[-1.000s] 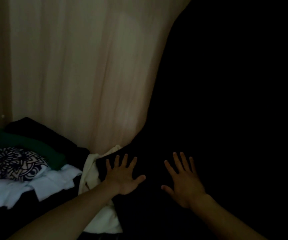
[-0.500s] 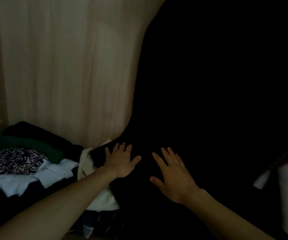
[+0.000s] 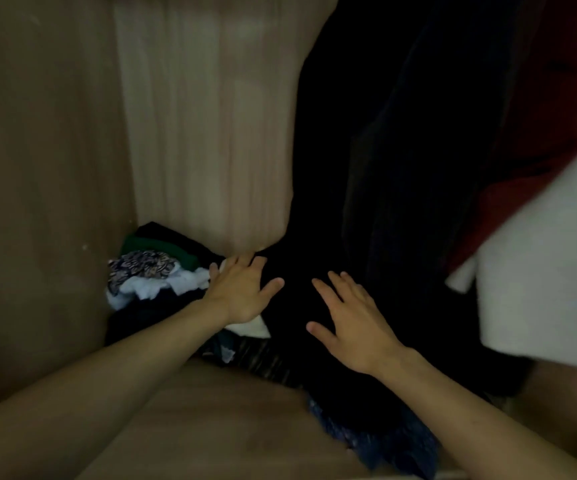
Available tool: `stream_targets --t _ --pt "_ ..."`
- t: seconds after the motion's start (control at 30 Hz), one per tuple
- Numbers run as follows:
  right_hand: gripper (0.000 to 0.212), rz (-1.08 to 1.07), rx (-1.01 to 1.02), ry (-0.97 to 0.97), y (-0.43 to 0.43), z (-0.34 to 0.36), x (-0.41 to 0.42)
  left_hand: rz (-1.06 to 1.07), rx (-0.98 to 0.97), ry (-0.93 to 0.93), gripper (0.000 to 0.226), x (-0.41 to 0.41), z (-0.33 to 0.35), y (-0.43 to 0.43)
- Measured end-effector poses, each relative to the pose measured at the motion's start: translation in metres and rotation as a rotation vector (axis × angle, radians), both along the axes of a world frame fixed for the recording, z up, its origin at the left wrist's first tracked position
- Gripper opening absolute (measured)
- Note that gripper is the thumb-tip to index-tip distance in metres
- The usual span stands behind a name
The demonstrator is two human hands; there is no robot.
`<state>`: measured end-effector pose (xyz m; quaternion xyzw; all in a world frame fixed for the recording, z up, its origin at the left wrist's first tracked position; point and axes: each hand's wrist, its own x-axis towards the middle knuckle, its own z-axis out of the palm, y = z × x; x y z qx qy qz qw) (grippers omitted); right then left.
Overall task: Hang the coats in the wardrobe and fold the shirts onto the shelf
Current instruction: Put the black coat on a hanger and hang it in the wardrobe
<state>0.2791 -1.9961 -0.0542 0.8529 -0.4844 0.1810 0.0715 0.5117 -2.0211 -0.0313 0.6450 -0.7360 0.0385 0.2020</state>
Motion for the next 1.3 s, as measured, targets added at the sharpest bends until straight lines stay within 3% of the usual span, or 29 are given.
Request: stream_targets --t 0.27,0.5,0.87,1.03,1.17,1.3 --pt "0.075 0.111 0.036 0.045 0.084 -0.019 -0.003 0.104 0.027 -0.067 0.071 -0.011 -0.005 0.127" --pt "0.075 0.042 -0.004 0.023 0.133 -0.007 -0.015 0.079 -0.009 -0.039 0.070 -0.014 -0.002 0.181" --pt "0.073 -0.266 0.010 0.035 0.248 -0.026 -0.059 -0.174 0.107 0.116 0.068 -0.053 -0.051 0.231" --pt "0.077 -0.478 0.127 0.174 0.329 -0.043 -0.100 -0.375 0.212 0.164 0.070 -0.111 -0.090 0.267" --pt "0.075 -0.606 0.138 0.266 0.384 -0.032 -0.141 -0.531 0.188 0.146 0.072 -0.158 -0.086 0.288" --pt "0.074 -0.734 0.103 0.235 0.438 -0.021 -0.183 -0.664 0.135 0.149 0.072 -0.203 -0.071 0.317"
